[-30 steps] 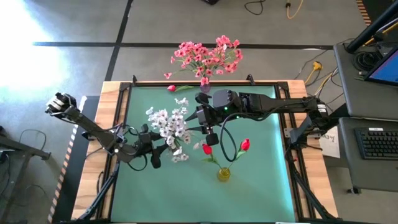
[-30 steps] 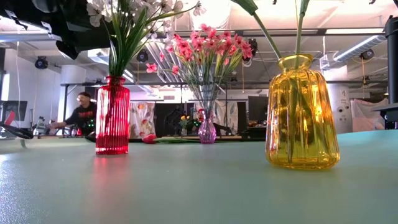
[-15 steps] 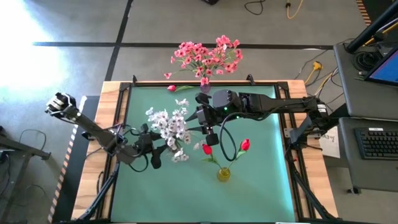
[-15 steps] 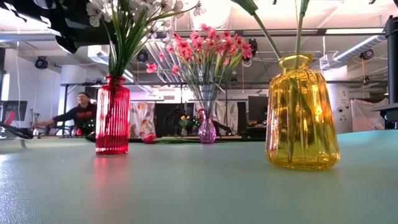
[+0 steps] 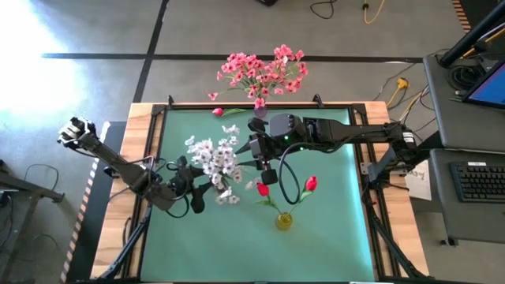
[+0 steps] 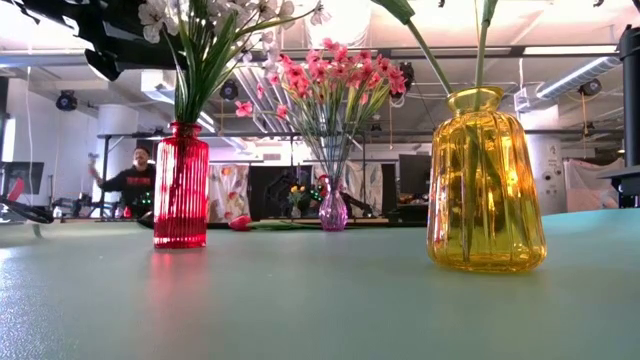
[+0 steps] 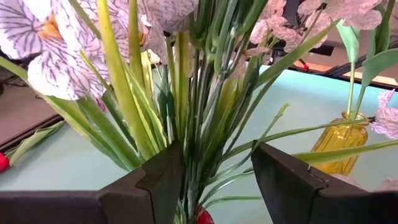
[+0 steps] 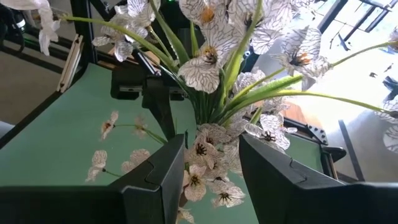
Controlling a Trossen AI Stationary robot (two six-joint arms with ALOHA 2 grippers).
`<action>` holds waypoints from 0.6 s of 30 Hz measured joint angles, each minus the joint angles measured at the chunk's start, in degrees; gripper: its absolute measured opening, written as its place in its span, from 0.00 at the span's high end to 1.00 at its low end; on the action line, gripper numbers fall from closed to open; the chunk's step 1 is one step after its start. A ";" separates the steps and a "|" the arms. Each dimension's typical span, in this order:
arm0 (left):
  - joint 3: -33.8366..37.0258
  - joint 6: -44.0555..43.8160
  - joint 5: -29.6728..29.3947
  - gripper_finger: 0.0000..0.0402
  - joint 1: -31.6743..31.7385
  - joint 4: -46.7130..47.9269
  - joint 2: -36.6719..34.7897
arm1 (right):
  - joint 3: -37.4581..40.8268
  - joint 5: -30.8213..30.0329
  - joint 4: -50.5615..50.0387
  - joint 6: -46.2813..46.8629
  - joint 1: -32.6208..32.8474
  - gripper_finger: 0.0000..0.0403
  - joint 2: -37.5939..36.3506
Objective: Sort flowers into vase by color
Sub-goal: Put the white flower into the red flower vase
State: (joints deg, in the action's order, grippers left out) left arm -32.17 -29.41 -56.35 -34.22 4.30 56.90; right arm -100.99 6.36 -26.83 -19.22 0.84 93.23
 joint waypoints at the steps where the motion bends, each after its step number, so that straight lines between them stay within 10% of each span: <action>1: -0.02 0.00 -0.01 0.55 0.00 0.04 0.00 | 0.00 -0.01 -0.02 -0.01 0.00 0.64 0.00; 18: 0.33 0.00 -0.07 0.55 0.04 0.08 0.00 | 0.00 -0.53 -0.60 -1.88 -0.46 0.64 -0.02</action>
State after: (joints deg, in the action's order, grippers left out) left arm -31.84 -29.41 -56.42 -34.17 4.38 56.90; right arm -100.99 5.82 -27.42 -21.10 0.38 93.21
